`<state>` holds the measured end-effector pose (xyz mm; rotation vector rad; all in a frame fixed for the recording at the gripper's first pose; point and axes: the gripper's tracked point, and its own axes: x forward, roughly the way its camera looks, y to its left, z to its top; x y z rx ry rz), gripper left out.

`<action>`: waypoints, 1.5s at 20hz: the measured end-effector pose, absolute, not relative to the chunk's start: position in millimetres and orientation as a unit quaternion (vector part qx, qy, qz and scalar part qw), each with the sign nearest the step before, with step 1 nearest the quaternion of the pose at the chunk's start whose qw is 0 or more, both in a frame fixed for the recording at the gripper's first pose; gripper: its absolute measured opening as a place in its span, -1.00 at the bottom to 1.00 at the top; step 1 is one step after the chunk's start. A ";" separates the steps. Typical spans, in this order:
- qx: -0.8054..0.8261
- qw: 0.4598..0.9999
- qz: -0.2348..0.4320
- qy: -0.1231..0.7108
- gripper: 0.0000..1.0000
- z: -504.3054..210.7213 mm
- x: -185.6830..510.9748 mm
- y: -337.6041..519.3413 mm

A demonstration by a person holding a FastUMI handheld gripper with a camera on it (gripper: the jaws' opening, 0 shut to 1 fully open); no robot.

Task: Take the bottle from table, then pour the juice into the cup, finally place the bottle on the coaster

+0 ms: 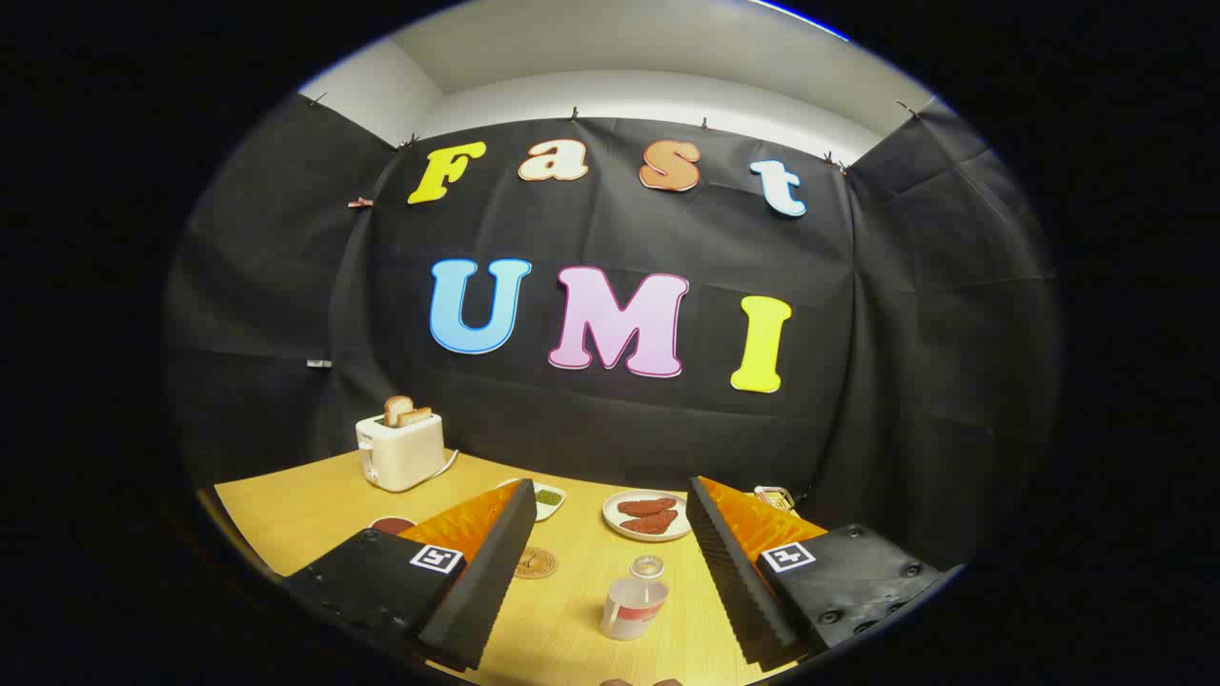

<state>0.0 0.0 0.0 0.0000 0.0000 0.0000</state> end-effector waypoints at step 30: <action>-0.002 0.997 -0.050 0.056 0.95 -74.8 31.3 -23.6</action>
